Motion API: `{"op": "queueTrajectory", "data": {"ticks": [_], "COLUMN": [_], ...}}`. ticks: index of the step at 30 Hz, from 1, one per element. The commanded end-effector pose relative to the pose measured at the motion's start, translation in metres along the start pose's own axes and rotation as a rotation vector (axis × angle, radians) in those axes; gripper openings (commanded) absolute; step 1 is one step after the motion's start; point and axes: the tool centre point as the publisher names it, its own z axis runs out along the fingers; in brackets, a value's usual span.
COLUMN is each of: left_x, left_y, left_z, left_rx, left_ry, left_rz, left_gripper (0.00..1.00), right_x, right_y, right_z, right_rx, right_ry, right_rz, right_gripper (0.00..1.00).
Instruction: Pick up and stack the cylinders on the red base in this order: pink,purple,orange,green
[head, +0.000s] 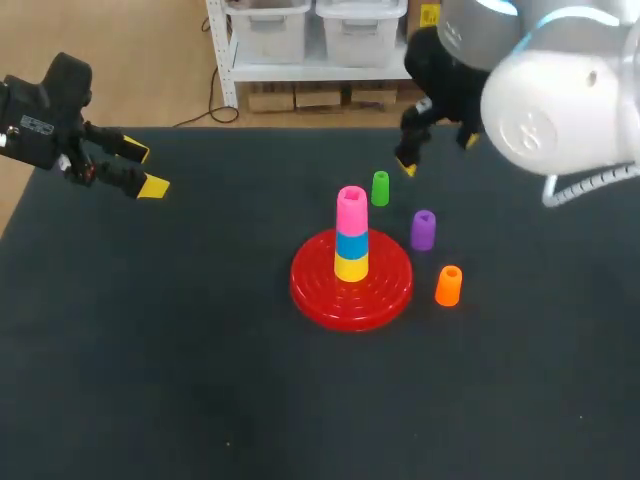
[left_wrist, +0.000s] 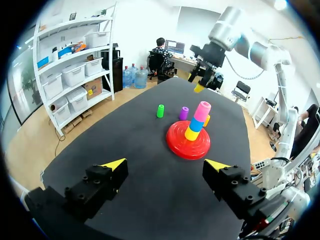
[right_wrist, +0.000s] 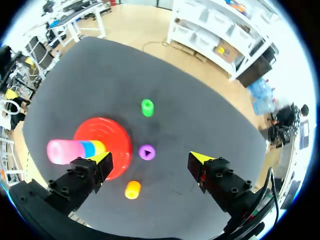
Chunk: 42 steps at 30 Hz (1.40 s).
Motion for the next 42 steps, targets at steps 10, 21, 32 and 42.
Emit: {"op": "queueTrajectory", "data": {"ticks": [10,21,32,42], "left_x": [0.001,0.001,0.001,0.001], "left_y": [0.001,0.001,0.001,0.001], "left_z": [0.000,0.000,0.000,0.000], "left_rx": [0.003,0.003,0.003,0.003], "left_ry": [-0.003,-0.003,-0.003,-0.003], "left_rz": [0.002,0.002,0.002,0.002], "left_gripper": [1.00,1.00,1.00,1.00], "right_x": [0.027,0.021,0.026,0.032], "right_y": [-0.005,-0.002,0.007,0.011], "right_z": [0.074,0.099,0.095,0.098], "right_rx": [0.019,0.006,-0.013,-0.020], "right_ry": [0.122,0.181,0.184,0.189], "right_rz": [0.033,0.056,0.052,0.048], "right_gripper": [1.00,1.00,0.46,0.44]}}
